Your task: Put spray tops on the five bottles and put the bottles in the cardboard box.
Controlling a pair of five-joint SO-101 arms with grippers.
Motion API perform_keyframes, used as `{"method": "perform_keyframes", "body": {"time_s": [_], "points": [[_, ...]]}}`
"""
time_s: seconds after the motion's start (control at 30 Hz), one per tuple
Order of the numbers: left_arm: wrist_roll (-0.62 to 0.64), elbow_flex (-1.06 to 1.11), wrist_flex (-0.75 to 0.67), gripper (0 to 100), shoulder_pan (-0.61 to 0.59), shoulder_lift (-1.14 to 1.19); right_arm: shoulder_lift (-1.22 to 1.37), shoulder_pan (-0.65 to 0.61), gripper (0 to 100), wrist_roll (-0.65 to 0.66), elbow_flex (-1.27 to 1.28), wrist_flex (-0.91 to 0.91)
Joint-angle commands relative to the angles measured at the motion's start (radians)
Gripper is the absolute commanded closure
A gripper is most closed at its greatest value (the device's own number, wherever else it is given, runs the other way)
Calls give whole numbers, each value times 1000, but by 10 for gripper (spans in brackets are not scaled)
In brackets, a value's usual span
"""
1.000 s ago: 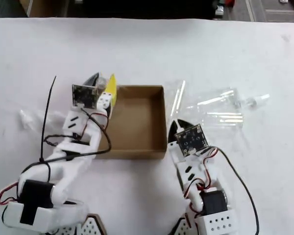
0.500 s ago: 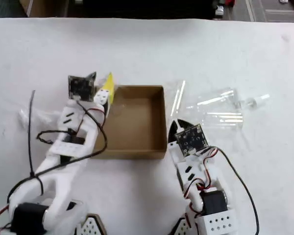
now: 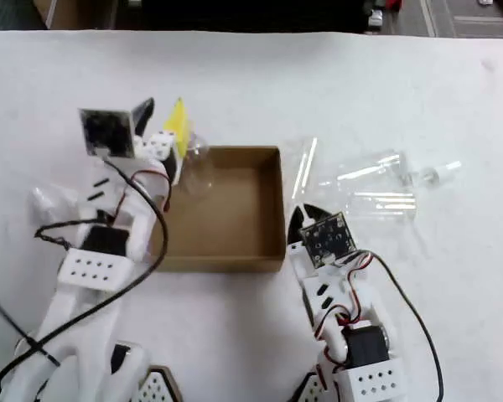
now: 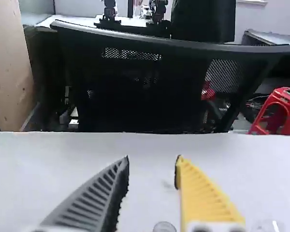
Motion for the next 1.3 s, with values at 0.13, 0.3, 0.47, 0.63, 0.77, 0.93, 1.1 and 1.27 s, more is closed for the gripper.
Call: {"method": "perform_keyframes", "body": {"time_s": [0.13, 0.3, 0.47, 0.63, 0.77, 0.93, 1.1, 1.27], "points": [[78, -230, 345, 845, 35, 12, 1, 5, 981, 15, 9, -18], [112, -362, 482, 845, 36, 156, 1, 5, 981, 15, 9, -18], [196, -589, 689, 845, 39, 366, 1, 5, 981, 15, 9, -18], [245, -710, 786, 845, 64, 496, 1, 5, 981, 15, 9, -19], [247, -726, 790, 849, 64, 518, 1, 5, 981, 15, 9, -22], [247, -723, 819, 845, 65, 518, 1, 5, 981, 15, 9, -22], [247, -718, 825, 845, 65, 526, 1, 5, 981, 15, 9, -22], [247, -718, 832, 845, 79, 527, 1, 5, 981, 15, 9, -22]]}}
